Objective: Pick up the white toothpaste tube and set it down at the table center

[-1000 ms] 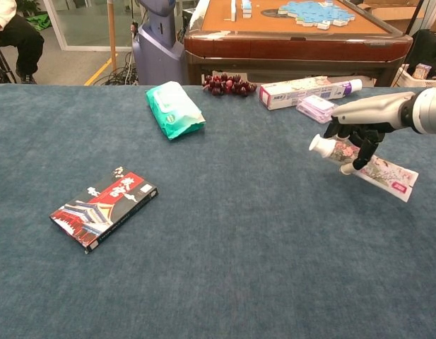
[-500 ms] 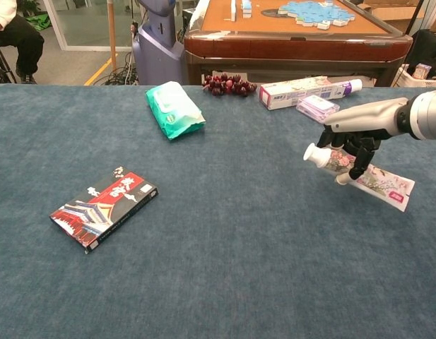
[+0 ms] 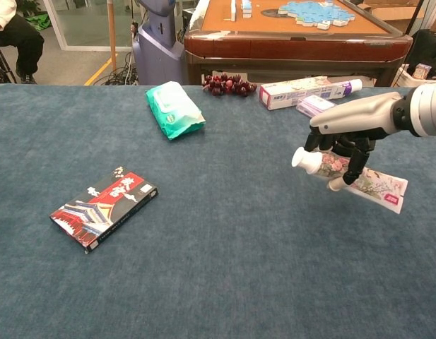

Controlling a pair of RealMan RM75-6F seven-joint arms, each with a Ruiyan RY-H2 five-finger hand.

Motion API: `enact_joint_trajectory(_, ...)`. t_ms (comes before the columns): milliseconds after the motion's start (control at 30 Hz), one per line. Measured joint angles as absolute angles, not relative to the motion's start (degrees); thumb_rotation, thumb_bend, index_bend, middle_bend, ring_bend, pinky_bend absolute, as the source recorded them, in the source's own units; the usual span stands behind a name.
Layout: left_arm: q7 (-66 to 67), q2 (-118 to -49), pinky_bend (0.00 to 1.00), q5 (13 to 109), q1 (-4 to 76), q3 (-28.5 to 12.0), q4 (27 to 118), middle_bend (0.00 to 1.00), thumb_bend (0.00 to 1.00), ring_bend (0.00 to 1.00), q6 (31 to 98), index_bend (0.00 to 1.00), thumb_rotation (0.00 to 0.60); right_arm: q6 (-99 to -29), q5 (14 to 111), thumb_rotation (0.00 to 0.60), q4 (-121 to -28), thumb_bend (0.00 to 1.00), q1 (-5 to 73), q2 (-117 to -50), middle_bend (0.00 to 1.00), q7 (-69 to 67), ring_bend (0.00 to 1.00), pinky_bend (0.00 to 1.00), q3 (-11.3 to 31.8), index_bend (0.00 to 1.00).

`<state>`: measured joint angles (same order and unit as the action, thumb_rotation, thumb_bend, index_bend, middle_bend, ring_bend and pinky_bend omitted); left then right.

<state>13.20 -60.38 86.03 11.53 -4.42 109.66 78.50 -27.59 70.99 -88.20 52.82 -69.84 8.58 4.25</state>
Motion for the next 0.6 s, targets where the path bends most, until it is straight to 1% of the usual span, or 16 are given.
enact_joint_trajectory(200, 12.81, -59.39, 0.2, 86.75, 14.69, -4.64, 109.71, 0.48, 0.2, 0.45, 74.02, 0.21, 0.6, -27.65, 74.31, 0.6, -90.61, 0.99, 54.5, -68.57, 0.8, 8.97, 0.75, 0.64, 4.25, 0.94)
enact_joint_trajectory(433, 13.0, -58.99, 0.2, 88.75, 19.42, -4.58, 109.02, 0.49, 0.2, 0.45, 67.99, 0.19, 0.6, -25.04, 76.61, 0.6, -90.66, 0.99, 57.61, -68.48, 0.8, 9.37, 0.75, 0.64, 4.26, 0.95)
enact_joint_trajectory(600, 12.72, -58.96, 0.2, 91.3, 23.03, -4.34, 108.22, 0.49, 0.2, 0.46, 64.07, 0.15, 0.6, -22.5, 76.58, 0.6, -90.22, 0.99, 60.57, -68.62, 0.81, 9.46, 0.75, 0.64, 4.82, 0.96)
